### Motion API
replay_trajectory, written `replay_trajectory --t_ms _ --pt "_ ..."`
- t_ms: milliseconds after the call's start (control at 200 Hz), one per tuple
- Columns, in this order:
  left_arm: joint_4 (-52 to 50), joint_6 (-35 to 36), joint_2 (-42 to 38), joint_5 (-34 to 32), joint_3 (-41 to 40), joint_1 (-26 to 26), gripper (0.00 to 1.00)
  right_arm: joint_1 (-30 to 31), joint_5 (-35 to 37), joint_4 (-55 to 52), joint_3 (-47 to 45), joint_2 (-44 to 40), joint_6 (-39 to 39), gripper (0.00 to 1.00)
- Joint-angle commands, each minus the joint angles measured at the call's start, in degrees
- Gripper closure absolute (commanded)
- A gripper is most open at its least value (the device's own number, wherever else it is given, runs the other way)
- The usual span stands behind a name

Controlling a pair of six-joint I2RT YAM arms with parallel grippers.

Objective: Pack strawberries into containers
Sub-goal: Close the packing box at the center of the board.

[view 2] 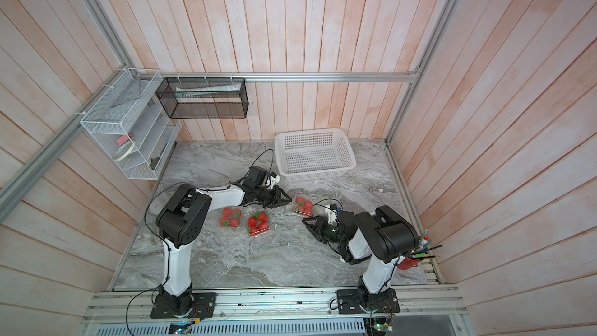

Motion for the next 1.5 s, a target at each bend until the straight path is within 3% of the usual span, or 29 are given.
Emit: replay_trajectory --t_ms 0,150,280,515,810,1245,1495 --pt "-2.5 2.5 -3.4 -1.9 2.5 0.4 0.66 -0.7 -0.1 -15.3 0.2 -6.1 -6.3 0.51" --pt "0.4 1.5 -4.6 -2.0 4.3 -1.1 0.68 -2.6 3.5 -27.1 2.9 -13.8 -12.0 0.51" --pt "3.2 0.0 -1.8 -0.6 6.7 -3.5 0.69 -4.9 3.6 -29.5 5.0 -14.2 -13.6 0.52" --pt "7.2 -2.5 2.4 1.2 7.7 -5.0 0.71 -6.3 1.3 -22.4 6.6 -8.6 -11.8 0.54" --pt "7.9 -3.5 5.9 2.0 7.6 -5.9 0.74 -6.3 -0.5 -10.3 5.1 -3.8 -7.6 0.63" --pt "8.3 -4.3 8.5 2.8 5.9 -6.2 0.76 -6.3 -1.5 -1.4 4.1 1.8 -3.9 0.77" --pt "8.6 -4.6 8.2 3.2 4.3 -6.2 0.76 -6.3 -1.5 -1.8 4.0 1.9 -4.0 0.83"
